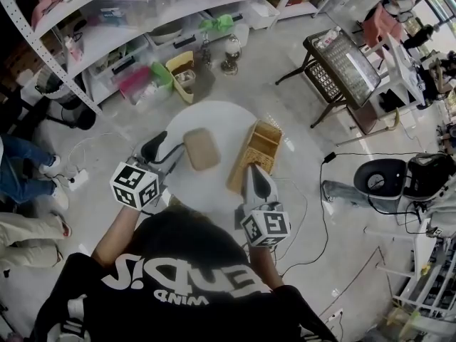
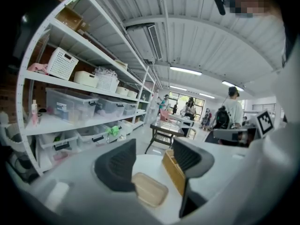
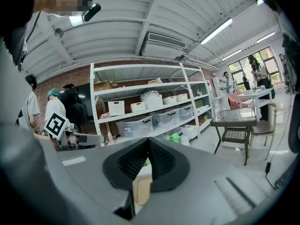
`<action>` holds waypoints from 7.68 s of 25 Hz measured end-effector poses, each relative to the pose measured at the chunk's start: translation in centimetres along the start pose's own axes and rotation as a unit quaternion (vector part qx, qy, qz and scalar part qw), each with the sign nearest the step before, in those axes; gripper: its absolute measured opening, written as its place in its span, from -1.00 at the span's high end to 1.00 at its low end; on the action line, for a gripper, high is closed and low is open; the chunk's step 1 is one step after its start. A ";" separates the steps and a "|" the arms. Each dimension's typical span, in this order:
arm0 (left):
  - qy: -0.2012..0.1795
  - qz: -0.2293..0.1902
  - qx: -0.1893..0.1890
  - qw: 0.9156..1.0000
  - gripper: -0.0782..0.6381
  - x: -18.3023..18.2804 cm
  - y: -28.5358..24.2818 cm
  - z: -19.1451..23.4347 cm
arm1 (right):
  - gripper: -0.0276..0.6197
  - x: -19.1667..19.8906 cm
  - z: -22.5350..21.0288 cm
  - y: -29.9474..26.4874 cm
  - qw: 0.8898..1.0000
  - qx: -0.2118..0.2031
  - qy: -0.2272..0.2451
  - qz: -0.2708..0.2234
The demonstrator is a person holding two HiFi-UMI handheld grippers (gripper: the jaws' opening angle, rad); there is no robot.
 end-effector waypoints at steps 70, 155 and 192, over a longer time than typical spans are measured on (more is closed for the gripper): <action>0.043 0.282 0.000 0.958 0.05 22.2 -15.8 9.3 | 0.91 4.8 -4.9 -1.1 0.992 0.096 -0.049 0.069; -0.010 -0.067 -0.072 0.995 0.66 2.9 17.4 -7.9 | 0.91 5.1 7.3 12.8 1.000 0.017 -0.020 0.006; -0.001 -0.064 -0.057 0.996 0.66 6.5 21.9 -9.7 | 0.91 7.4 12.2 18.2 1.000 0.021 -0.011 -0.008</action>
Point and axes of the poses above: the fingertips, and each gripper's own axes: y backward along the fingers, z to its left, x out of its underside, the point moved 2 cm from there along y, backward along the fingers, and after that the axes turned 1 degree about -y, right-handed, at the moved point
